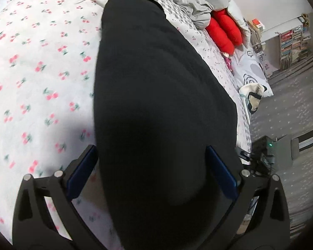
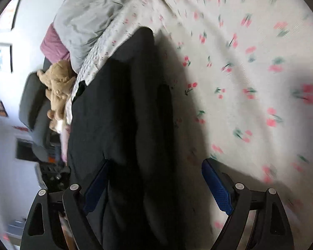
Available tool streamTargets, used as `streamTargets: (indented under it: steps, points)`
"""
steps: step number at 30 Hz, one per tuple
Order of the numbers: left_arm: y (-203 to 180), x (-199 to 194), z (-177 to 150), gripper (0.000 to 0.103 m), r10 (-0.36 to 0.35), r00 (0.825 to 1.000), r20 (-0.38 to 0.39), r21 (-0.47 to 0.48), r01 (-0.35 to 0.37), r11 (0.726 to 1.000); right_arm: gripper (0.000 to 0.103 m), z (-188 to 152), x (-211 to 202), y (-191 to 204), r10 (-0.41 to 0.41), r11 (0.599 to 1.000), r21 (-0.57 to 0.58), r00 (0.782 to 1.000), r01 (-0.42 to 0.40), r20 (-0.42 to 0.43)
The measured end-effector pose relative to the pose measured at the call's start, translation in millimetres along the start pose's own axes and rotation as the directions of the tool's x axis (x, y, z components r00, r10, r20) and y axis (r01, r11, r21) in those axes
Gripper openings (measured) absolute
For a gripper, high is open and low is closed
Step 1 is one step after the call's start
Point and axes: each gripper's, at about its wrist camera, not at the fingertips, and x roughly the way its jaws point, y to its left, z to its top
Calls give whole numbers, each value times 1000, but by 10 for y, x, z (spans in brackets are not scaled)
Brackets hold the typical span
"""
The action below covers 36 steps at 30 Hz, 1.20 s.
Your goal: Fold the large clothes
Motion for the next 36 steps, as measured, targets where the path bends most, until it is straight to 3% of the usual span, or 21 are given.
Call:
streamTargets:
  steps: [2,4,5,6,8,11,16,19,25,27,29,31,34,36]
  points:
    - [11,50,69,99,20,1000,4,13,-20,1000,89,58,108,-38,73,997,16,997,-73,1]
    - [1,101,156,95,63,998,9,32,-63,998,85,51,176,33,81,997,-18,997,-81,11]
    - [-29,124,193,92,92,996,9,51,-93,994,60,49,218,82,99,994,-36,995,-99,11]
    - [-93,154,232,87,126,992,10,69,-126,990,55,29,232,103,123,992,-34,992,-122,6]
    - [-171,114,240,79,155,988,22,84,-157,984,41,-22,165,149,95,995,-32,995,-94,27]
    - [-459,3,231,67,183,980,74,149,-192,970,33,-63,-52,339,69,995,-74,994,-63,84]
    - [-898,-95,282,60,116,982,149,253,-151,956,31,-94,-426,653,46,987,-162,974,-9,223]
    - [-1131,-60,363,60,45,985,169,310,-96,946,31,-127,-768,749,28,977,-206,941,45,336]
    - [-1568,211,578,64,-71,984,163,399,0,917,33,-137,-1243,676,-23,962,-219,851,161,524]
    - [-1594,428,670,75,-38,989,140,388,-20,922,38,-80,-1222,577,-97,951,-188,814,245,572]
    - [-1529,650,696,77,63,989,136,369,-110,923,56,44,-1077,376,-247,937,-68,785,343,568]
    - [-1470,755,643,77,135,981,139,375,-178,910,56,119,-1037,117,-356,921,57,770,387,530]
    - [-1418,696,490,77,104,984,148,389,-154,908,57,103,-1182,-6,-314,945,94,792,313,524]
    - [-1415,604,414,77,87,984,158,395,-143,907,57,40,-1277,133,-298,945,53,785,323,544]
